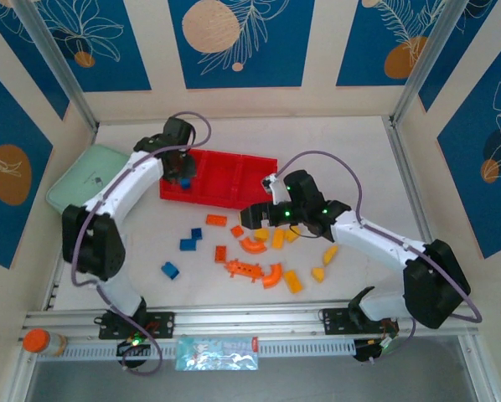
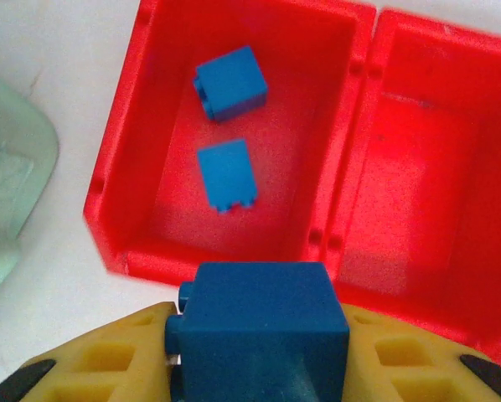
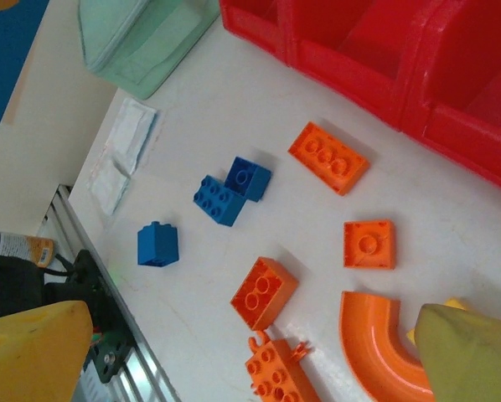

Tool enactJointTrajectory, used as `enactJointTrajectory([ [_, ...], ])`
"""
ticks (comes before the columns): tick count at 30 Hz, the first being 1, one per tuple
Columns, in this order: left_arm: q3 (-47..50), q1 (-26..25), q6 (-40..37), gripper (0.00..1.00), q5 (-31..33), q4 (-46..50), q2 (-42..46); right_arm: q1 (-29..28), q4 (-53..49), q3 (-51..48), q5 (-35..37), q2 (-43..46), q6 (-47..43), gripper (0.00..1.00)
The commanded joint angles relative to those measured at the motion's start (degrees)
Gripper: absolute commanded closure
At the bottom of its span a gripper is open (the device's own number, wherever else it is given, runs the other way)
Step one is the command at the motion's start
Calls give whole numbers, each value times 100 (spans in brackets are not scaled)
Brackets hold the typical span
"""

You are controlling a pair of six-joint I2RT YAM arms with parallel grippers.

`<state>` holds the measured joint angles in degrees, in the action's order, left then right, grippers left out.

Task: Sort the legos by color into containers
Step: Place the lego in the container.

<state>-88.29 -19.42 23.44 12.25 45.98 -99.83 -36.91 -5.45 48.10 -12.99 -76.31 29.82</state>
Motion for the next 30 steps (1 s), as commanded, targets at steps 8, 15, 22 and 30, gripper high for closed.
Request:
enactJointTrajectory([
  [8,-1286,504,-35,61,-249,-90,-1534,161,273,733,-133,-632,-362,1],
  [15,-1735,591,-39,58,-244,-133,-2089,294,296,1135,-281,-995,-421,1],
  [22,-1987,597,-33,51,-22,-43,-2395,368,272,1171,-307,-1026,-478,1],
  [30,-2330,597,-81,46,-4,165,-2439,429,225,1187,-352,-861,-484,1],
])
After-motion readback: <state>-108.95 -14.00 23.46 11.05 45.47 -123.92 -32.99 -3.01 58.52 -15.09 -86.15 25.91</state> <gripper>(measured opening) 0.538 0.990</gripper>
